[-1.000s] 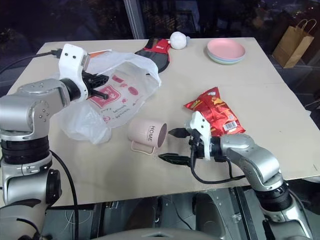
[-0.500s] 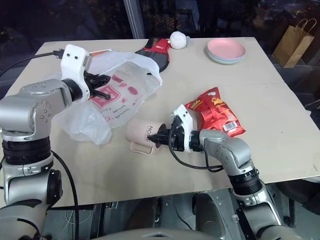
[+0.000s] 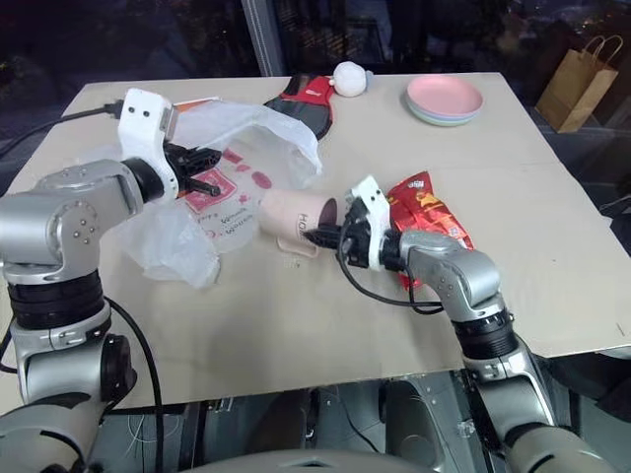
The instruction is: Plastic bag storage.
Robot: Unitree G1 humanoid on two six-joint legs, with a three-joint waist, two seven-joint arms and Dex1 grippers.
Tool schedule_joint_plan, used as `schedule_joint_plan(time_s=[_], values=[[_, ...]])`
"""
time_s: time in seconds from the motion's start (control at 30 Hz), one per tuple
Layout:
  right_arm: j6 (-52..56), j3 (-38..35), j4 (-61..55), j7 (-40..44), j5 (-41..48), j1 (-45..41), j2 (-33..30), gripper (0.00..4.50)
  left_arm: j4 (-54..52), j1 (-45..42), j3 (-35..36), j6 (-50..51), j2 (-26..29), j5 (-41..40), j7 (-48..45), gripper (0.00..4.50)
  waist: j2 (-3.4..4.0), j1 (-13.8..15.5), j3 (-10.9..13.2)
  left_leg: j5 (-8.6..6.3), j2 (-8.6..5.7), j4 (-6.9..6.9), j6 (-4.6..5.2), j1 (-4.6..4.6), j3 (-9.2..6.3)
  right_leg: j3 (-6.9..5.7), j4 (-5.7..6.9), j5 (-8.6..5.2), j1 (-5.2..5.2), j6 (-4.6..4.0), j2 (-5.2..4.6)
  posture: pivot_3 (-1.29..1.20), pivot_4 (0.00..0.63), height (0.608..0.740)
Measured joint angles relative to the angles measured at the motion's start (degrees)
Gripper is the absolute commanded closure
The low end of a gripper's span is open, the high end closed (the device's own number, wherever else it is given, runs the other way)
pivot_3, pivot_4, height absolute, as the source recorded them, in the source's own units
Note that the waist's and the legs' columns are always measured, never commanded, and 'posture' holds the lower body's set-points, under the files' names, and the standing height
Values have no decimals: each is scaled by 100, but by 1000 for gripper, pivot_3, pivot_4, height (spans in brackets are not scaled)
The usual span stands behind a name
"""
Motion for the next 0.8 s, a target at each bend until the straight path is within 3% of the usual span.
schedule_joint_plan(time_s=[0.1, 0.37, 0.57, 0.7, 0.8], values=[[-98, -1, 572, -230, -146, -431, 426, 4478, -293, -198, 77, 344, -41, -336, -66, 4500, 2, 11, 1, 0, -1, 0, 0, -1, 0, 0, 2, 0, -2, 0, -1, 0, 150, 740], [-929, -171, 2208, -712, -558, -1611, 1420, 4478, -649, -535, 588, 1253, -792, -883, 120, 4500, 2, 18, 1, 0, -2, -1, -1, -1, -2, -1, 2, 1, -1, -1, -2, 0, 150, 740], [-2310, -390, 4534, -725, -1027, -2389, 1735, 4478, -747, -543, 753, 1489, -1045, -935, 364, 4500, 4, 16, 2, 0, -4, -5, -2, -2, 1, 1, -2, 2, -2, -2, -3, 0, 150, 740], [-3038, -430, 5596, -565, -1229, -2895, 1809, 2956, -749, -540, 779, 1489, -1252, -912, 537, 4500, 5, 5, 3, 0, -3, -16, -3, -1, -1, 0, -7, 2, -4, -3, -3, 0, 150, 740], [-3382, -445, 5837, -366, -1385, -2997, 1814, 1564, -749, -523, 843, 1466, -1386, -865, 677, 4500, 5, 7, 3, -1, -3, -22, -5, -2, -2, -1, -13, 2, -5, -3, -3, 0, 150, 740]])
